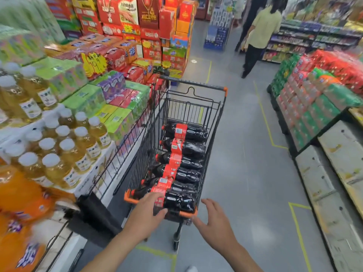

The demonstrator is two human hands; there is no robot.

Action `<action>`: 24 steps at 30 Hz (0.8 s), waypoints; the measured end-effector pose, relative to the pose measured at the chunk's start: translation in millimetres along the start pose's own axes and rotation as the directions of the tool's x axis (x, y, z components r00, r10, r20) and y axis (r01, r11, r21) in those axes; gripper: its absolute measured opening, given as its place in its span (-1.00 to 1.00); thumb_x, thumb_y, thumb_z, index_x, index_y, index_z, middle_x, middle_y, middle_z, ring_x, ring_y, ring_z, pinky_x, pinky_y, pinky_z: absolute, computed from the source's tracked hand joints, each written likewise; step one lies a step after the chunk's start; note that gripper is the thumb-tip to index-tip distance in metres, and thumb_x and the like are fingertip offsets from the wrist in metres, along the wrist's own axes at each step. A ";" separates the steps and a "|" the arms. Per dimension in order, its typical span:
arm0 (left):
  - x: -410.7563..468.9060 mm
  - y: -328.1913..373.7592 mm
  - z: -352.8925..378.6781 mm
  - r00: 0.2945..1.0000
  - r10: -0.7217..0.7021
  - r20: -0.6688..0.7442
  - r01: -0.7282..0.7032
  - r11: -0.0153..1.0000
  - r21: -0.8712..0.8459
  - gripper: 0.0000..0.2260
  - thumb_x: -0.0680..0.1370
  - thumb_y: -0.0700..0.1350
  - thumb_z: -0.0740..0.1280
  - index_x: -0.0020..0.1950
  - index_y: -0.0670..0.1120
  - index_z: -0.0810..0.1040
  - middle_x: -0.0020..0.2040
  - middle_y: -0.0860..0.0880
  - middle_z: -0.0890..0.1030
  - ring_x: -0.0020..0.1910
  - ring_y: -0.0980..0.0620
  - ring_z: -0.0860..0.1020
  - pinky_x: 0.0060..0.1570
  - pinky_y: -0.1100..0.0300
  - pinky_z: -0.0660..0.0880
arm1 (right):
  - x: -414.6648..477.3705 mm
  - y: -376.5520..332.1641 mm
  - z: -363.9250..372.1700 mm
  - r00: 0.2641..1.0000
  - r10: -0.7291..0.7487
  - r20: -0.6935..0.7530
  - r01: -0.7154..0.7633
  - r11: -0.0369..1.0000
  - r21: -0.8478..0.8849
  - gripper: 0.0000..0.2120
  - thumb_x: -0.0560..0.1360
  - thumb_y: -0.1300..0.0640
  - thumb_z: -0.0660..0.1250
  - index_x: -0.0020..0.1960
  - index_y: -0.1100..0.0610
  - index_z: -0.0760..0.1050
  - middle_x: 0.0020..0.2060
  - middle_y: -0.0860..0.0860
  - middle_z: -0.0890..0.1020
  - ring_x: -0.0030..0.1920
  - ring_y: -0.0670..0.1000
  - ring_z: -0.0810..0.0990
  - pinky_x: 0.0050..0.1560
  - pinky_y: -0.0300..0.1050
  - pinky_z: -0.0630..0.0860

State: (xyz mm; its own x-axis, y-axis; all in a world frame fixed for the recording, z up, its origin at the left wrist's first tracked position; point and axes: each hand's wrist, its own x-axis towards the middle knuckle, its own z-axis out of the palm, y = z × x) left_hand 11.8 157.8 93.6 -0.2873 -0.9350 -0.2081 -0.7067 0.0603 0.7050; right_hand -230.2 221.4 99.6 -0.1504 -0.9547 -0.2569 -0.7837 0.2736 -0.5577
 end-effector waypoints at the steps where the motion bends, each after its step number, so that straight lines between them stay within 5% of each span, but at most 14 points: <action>1: 15.6 4.9 0.9 1.000 -0.011 -0.014 0.011 1.000 -0.014 -0.60 0.62 0.04 0.41 0.45 0.13 0.45 0.35 0.23 0.41 0.38 0.18 0.40 0.22 0.30 0.29 | 19.4 2.7 -7.1 1.000 -0.005 0.009 0.005 1.000 0.000 -0.23 0.44 -0.40 0.18 0.53 -0.02 0.31 0.45 -0.12 0.37 0.48 -0.03 0.33 0.48 0.02 0.31; 14: 180.4 25.4 -13.9 0.986 -0.154 -0.063 0.150 0.986 -0.072 -0.60 0.63 0.08 0.38 0.45 0.17 0.40 0.33 0.26 0.35 0.33 0.24 0.35 0.33 0.22 0.36 | 222.6 -1.9 -55.4 0.978 -0.095 0.187 0.109 0.992 -0.065 -0.29 0.55 -0.34 0.22 0.60 -0.05 0.20 0.57 -0.10 0.24 0.54 -0.03 0.26 0.52 0.06 0.29; 24: 347.2 25.0 -43.2 0.982 -0.189 0.005 0.189 0.977 -0.096 -0.51 0.62 0.12 0.38 0.52 0.05 0.40 0.45 0.12 0.44 0.43 0.12 0.42 0.43 0.11 0.37 | 356.1 -20.0 -81.8 0.981 -0.108 0.162 0.126 0.986 -0.106 -0.26 0.51 -0.38 0.18 0.58 -0.03 0.23 0.54 -0.10 0.30 0.52 -0.05 0.28 0.50 0.01 0.32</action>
State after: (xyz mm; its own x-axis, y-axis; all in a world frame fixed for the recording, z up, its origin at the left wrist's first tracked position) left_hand -77.7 -180.4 68.3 -0.1513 -0.9278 -0.3411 -0.6827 -0.1515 0.7149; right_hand -317.4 -133.6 83.8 0.0351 -0.9468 -0.3199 -0.8558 0.1369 -0.4989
